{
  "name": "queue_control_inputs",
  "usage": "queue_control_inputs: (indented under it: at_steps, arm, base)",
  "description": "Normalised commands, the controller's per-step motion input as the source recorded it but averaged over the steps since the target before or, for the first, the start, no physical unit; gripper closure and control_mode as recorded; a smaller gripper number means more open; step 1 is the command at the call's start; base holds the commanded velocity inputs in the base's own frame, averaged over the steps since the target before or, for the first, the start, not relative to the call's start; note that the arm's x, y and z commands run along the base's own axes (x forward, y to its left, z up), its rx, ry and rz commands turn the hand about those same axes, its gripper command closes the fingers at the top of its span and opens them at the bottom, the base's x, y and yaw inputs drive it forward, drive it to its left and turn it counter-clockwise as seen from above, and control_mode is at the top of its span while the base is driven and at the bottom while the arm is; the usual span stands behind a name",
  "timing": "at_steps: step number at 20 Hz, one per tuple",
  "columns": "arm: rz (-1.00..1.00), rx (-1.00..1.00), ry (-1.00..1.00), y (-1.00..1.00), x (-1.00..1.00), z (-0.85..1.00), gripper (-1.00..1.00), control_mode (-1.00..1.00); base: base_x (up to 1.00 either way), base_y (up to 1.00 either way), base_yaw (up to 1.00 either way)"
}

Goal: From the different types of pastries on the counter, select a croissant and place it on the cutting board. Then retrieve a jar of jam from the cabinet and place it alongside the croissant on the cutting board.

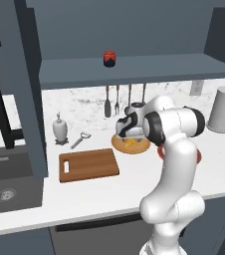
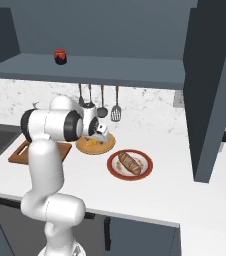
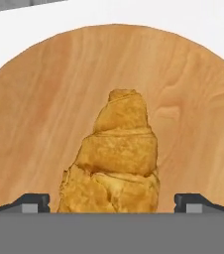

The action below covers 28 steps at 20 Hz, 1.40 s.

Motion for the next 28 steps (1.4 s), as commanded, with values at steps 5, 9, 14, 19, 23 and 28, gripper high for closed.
queue_control_inputs:
  at_steps: [5,9,14,19,23,28]
  arm:
    - [0.00,0.00,0.01,0.01,0.21,-0.39,1.00,-1.00]
    - [0.00,0.00,0.00,0.00,-0.07,-0.14,1.00,-1.00]
    - [0.00,0.00,-0.04,0.04,-0.38,0.04,1.00,-1.00]
    - [0.01,0.00,-0.13,0.15,-0.96,0.48,1.00,-1.00]
    - [0.02,0.00,-0.04,0.45,-0.90,0.61,1.00,-1.00]
    - [0.04,-0.02,0.00,0.84,-0.60,0.44,1.00,-1.00]
  base:
    - [0.00,0.00,0.00]
    - [0.00,0.00,0.00]
    - [0.00,0.00,0.00]
    - [0.00,0.00,0.00]
    - [0.00,0.00,0.00]
    - [0.00,0.00,0.00]
